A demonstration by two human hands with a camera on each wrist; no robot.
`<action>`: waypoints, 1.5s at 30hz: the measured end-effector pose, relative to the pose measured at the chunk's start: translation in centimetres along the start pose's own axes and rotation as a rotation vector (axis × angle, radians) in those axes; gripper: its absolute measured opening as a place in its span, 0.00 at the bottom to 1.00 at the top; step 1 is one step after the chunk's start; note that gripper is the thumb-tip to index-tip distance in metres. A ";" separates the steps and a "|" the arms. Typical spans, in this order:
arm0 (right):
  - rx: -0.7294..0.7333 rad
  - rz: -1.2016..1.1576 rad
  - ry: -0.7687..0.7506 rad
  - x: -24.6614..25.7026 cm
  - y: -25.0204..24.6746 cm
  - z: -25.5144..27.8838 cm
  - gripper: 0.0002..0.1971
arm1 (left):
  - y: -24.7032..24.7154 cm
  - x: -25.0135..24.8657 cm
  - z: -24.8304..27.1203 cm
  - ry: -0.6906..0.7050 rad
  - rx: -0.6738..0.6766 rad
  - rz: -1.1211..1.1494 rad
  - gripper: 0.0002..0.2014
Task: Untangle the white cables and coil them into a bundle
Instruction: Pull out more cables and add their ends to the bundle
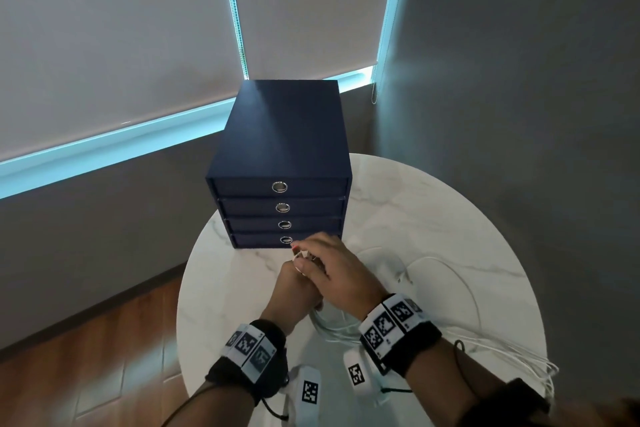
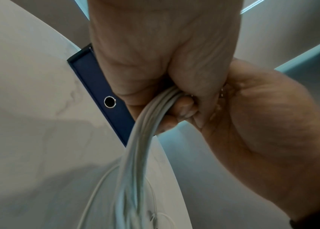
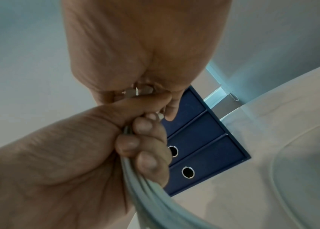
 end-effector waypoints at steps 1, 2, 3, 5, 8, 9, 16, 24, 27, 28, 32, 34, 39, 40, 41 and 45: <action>-0.017 -0.052 0.027 -0.1 0.0 0.1 0.21 | 0.1 -0.1 0.0 -0.003 0.001 0.013 0.12; -0.030 -0.109 0.071 -0.1 0.1 0.1 0.23 | 0.2 -0.1 -0.1 0.013 0.009 0.015 0.11; -0.033 -0.152 0.122 0.0 0.1 0.1 0.26 | 0.2 -0.2 -0.1 0.039 0.024 0.008 0.10; -0.006 -0.150 0.203 0.4 0.1 0.1 0.30 | 0.2 -0.4 0.0 0.087 0.069 -0.053 0.11; -0.009 0.004 0.122 1.1 0.5 0.3 0.28 | -0.1 -0.3 0.2 0.060 0.095 -0.064 0.10; -0.027 0.044 0.069 1.2 0.6 0.4 0.24 | -0.1 -0.5 0.3 0.062 0.089 -0.073 0.11; -0.133 0.024 0.048 0.1 0.8 0.1 0.17 | 0.4 -0.9 -0.2 0.037 0.116 -0.094 0.09; 0.051 -0.450 0.221 -1.1 0.5 1.3 0.31 | 0.3 -0.5 -0.2 -0.051 -0.023 0.180 0.08; 0.203 -0.579 0.370 -2.7 1.7 2.9 0.31 | 0.1 -1.1 -0.7 -0.111 -0.145 0.417 0.05; 0.284 -0.517 0.384 -3.1 2.2 3.4 0.26 | 0.0 -1.1 -1.0 -0.145 -0.194 0.480 0.08; 0.318 -0.128 0.366 -4.7 2.4 4.4 0.18 | 0.2 -0.4 -1.6 -0.172 -0.282 0.616 0.13; 0.292 -0.009 0.340 -4.9 2.2 4.4 0.18 | 0.2 -0.3 -1.4 -0.163 -0.276 0.625 0.10; 0.182 0.181 0.307 -5.4 2.3 4.0 0.20 | 1.3 0.5 -0.1 -0.286 -0.221 0.700 0.07; 0.166 0.207 0.298 -5.5 2.5 3.9 0.20 | 1.6 0.8 0.1 -0.309 -0.235 0.719 0.10; 0.144 0.236 0.291 -5.6 2.8 3.9 0.19 | 1.8 1.1 0.2 -0.323 -0.254 0.742 0.13; 0.022 0.357 0.240 -6.1 3.8 4.5 0.19 | 1.6 1.6 -0.3 -0.345 -0.329 0.812 0.13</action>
Point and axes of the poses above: each hand's wrist, its own z-axis away from the middle knuckle, its own y-axis out of the palm, x = y × z, the point moved 1 cm from there along -z, towards the middle knuckle, and after that the axes turned 15 degrees about y, right-handed, at the moved point
